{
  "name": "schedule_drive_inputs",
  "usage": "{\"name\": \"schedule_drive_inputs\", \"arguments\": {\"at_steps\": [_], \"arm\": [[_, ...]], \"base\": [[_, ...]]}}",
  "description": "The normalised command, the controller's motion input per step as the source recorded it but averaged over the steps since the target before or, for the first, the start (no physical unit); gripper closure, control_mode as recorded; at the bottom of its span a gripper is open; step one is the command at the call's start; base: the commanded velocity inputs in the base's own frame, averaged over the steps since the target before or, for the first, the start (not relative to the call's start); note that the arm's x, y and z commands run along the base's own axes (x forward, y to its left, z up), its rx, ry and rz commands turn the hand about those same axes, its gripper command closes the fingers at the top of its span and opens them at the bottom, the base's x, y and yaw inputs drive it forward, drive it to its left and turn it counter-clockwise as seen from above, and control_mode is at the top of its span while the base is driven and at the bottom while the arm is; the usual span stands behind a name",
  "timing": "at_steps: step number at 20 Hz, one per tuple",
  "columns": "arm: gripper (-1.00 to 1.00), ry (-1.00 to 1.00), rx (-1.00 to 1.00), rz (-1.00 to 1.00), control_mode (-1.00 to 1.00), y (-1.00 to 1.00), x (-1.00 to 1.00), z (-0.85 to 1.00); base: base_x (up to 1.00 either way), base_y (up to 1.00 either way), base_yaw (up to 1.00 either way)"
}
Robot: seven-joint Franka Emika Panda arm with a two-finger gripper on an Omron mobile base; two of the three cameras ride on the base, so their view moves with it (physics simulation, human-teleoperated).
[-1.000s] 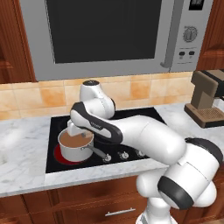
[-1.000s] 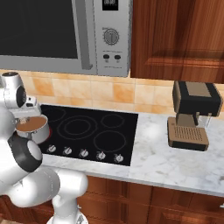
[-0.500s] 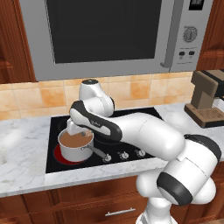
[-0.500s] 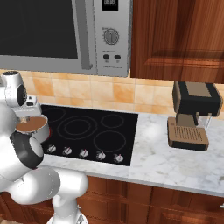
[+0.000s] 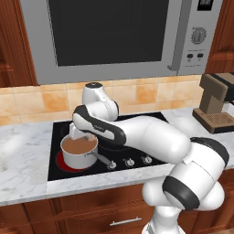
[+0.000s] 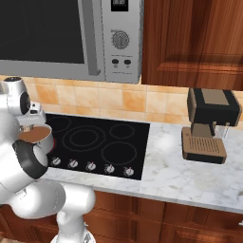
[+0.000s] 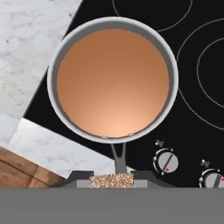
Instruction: Pick up the sugar cube(s) and place them in the saucepan with hot chocolate.
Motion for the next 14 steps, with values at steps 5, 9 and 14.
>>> {"name": "schedule_drive_inputs", "arguments": {"at_steps": [5,9,14], "arm": [[1.00,-0.01,0.00,0.00,-1.00,0.00,0.22,0.00],[1.00,0.00,0.00,0.00,-1.00,0.09,0.05,0.00],[1.00,0.00,0.00,0.00,-1.00,0.14,0.26,0.07]], "base": [[0.00,0.00,0.00],[0.00,0.00,0.00],[0.00,0.00,0.00]]}}
